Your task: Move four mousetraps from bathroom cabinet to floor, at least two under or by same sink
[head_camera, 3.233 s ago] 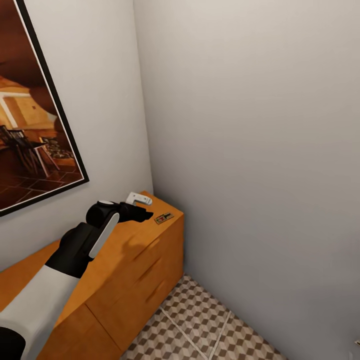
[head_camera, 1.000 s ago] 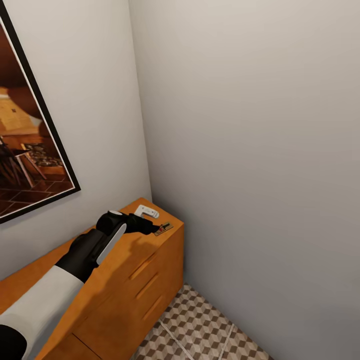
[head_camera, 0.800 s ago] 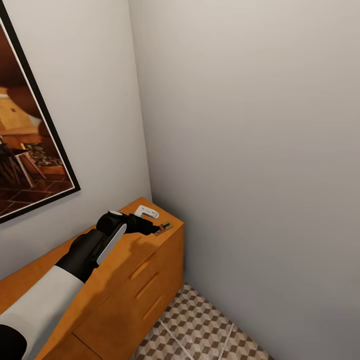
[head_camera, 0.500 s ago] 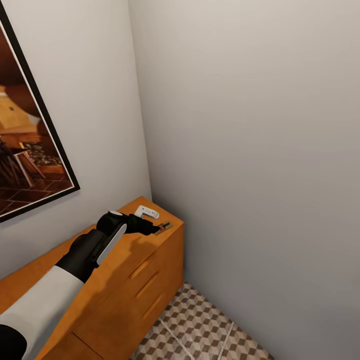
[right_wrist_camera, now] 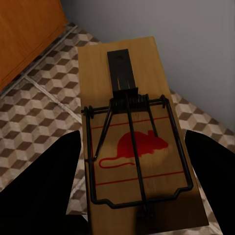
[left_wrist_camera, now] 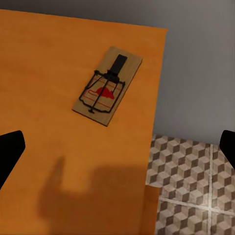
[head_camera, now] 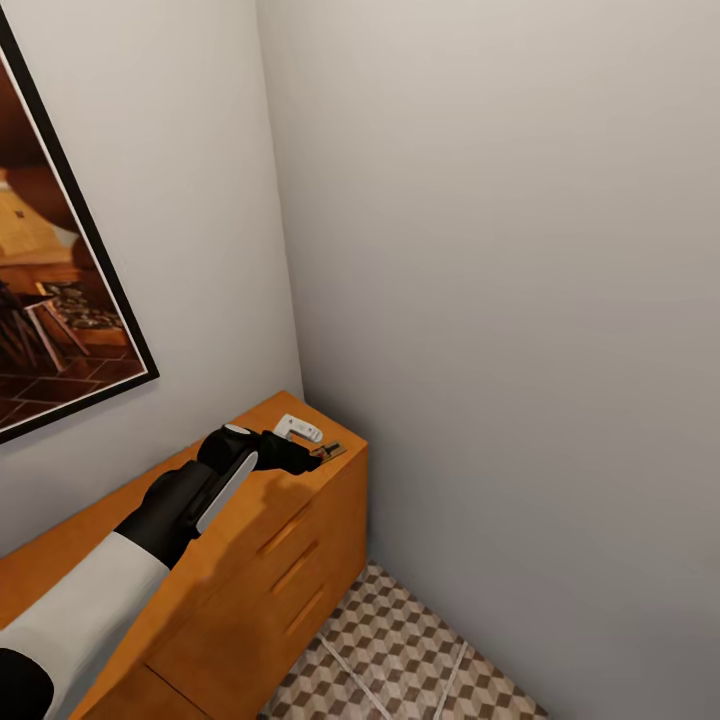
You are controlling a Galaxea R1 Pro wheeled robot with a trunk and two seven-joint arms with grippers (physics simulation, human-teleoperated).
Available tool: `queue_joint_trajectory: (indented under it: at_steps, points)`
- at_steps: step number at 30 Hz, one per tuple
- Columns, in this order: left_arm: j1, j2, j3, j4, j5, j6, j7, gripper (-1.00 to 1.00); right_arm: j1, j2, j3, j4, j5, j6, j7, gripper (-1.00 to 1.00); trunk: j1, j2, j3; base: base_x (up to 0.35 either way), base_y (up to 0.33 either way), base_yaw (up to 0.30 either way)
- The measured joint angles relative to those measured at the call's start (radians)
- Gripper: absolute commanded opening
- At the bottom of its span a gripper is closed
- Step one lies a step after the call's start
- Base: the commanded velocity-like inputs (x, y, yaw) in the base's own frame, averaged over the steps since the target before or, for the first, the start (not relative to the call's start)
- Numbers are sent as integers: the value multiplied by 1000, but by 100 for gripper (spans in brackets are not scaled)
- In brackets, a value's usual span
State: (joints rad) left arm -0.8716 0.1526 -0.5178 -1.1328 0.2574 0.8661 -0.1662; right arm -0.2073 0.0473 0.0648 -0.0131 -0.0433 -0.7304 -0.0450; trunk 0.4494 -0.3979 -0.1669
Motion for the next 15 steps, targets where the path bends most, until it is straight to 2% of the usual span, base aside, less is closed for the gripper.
queue_joint_trajectory:
  at_steps: [15]
  points:
    - [0, 0, -1, 11, 0, -1, 0, 100, 0, 0, 0, 0, 0, 0, -1, -100, 0, 0, 0, 0, 0, 0]
